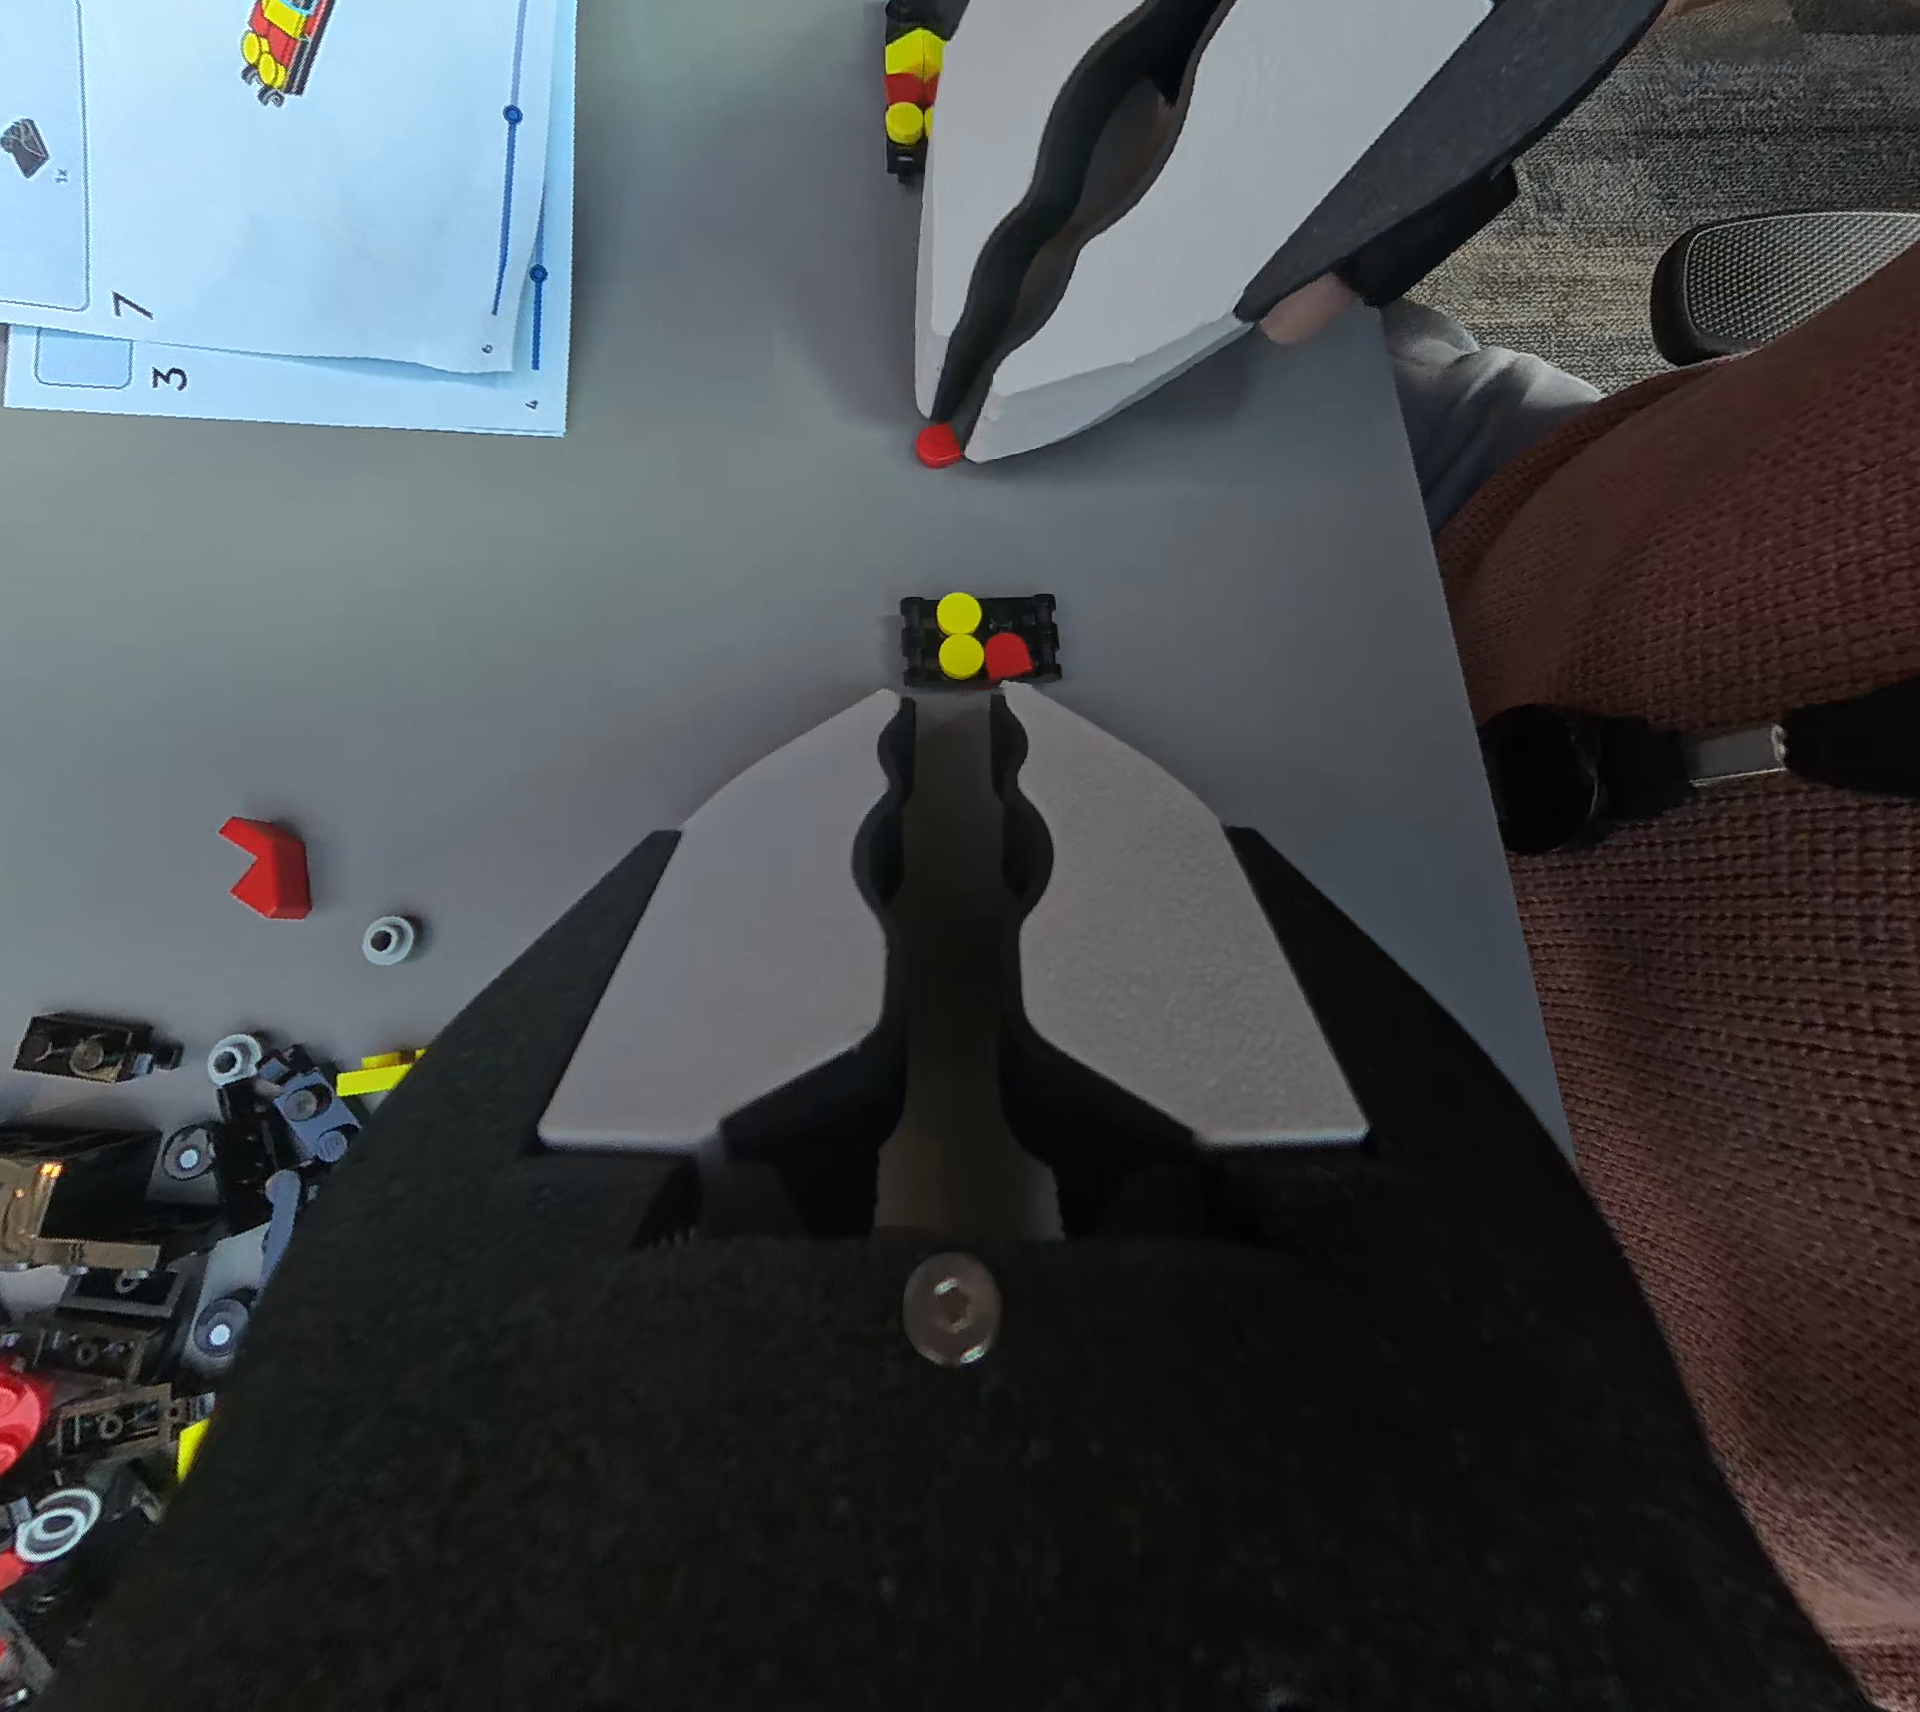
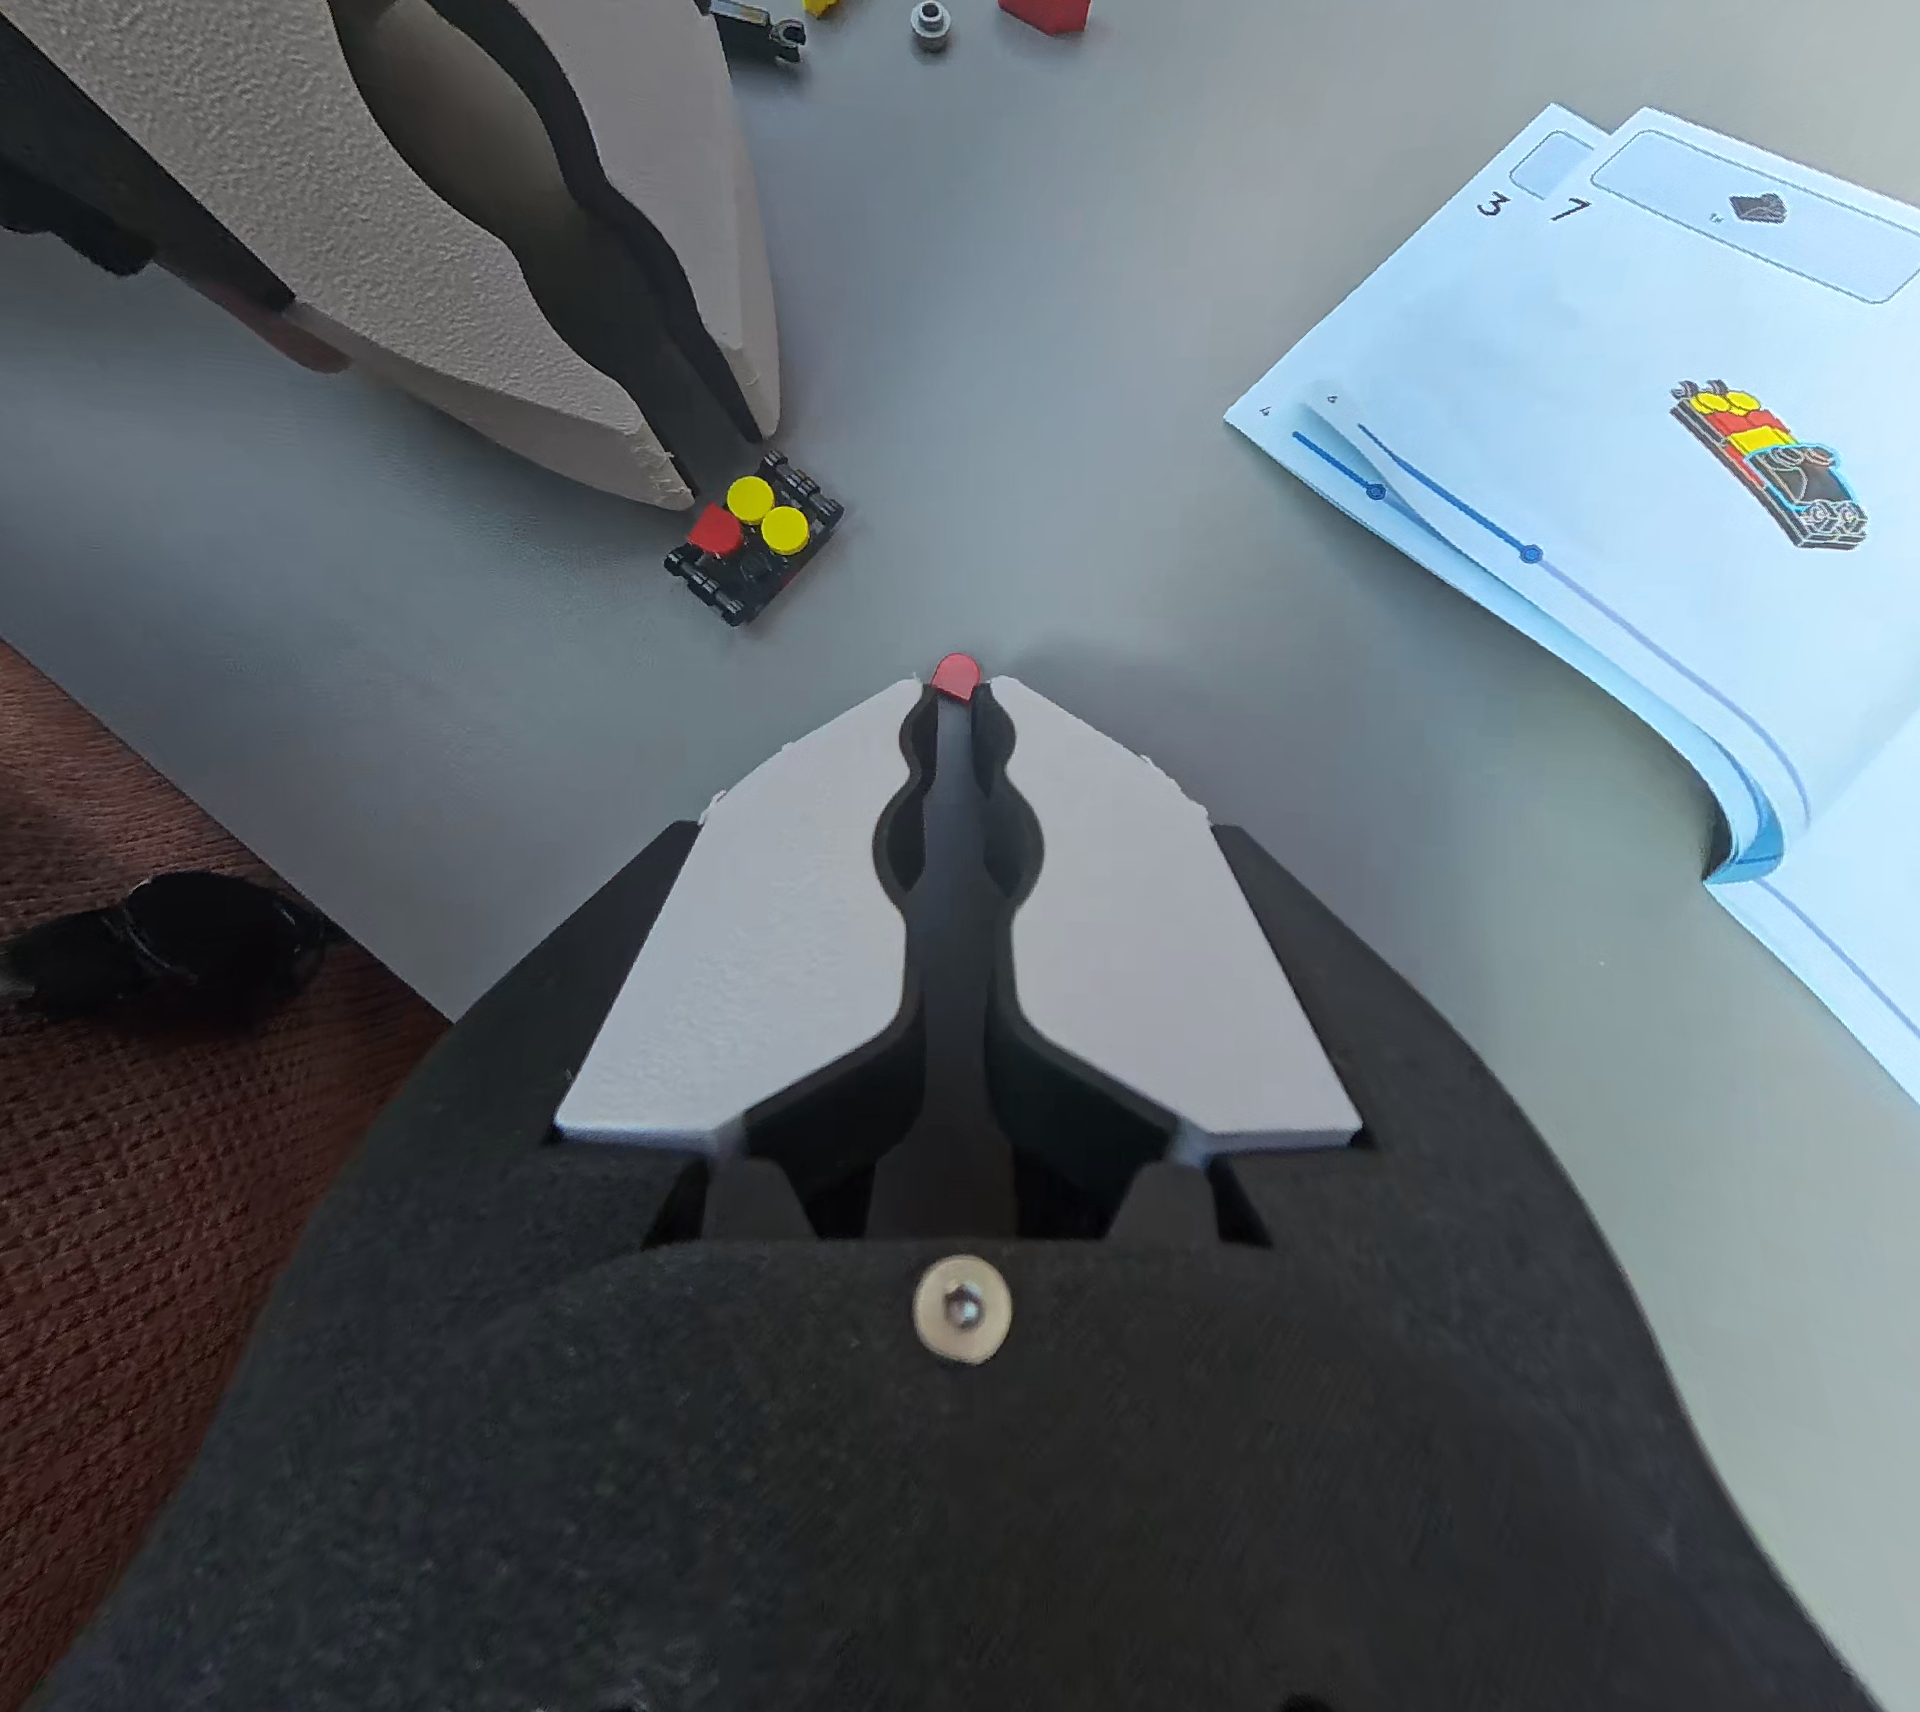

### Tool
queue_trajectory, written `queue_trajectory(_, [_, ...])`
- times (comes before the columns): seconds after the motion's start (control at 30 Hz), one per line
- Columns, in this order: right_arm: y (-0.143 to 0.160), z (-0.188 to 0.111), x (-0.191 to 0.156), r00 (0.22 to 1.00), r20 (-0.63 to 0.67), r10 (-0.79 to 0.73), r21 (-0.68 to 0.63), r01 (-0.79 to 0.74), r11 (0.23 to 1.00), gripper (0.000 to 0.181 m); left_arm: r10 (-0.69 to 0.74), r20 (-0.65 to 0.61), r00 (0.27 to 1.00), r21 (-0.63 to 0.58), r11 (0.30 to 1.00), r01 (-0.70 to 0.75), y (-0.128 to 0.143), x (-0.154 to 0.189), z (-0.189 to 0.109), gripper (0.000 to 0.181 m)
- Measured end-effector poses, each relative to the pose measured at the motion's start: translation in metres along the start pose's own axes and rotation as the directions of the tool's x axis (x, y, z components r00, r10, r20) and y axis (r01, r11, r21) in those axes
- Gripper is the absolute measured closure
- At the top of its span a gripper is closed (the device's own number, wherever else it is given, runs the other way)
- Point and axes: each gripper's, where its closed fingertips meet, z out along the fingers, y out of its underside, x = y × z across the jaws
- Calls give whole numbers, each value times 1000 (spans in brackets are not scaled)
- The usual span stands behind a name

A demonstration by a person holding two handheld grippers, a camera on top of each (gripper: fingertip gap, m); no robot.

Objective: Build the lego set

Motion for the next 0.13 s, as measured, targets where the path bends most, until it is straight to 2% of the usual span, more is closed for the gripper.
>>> queue_trajectory(0.03, [0,0,0,1000,-8,0,2,0,1000,176,1,-2,1000,0,1000,-1,0,0,0,168])
queue_trajectory(0.13, [-1,1,0,1000,-16,7,16,-6,1000,177,2,-3,1000,-1,1000,-2,1,0,1,168])
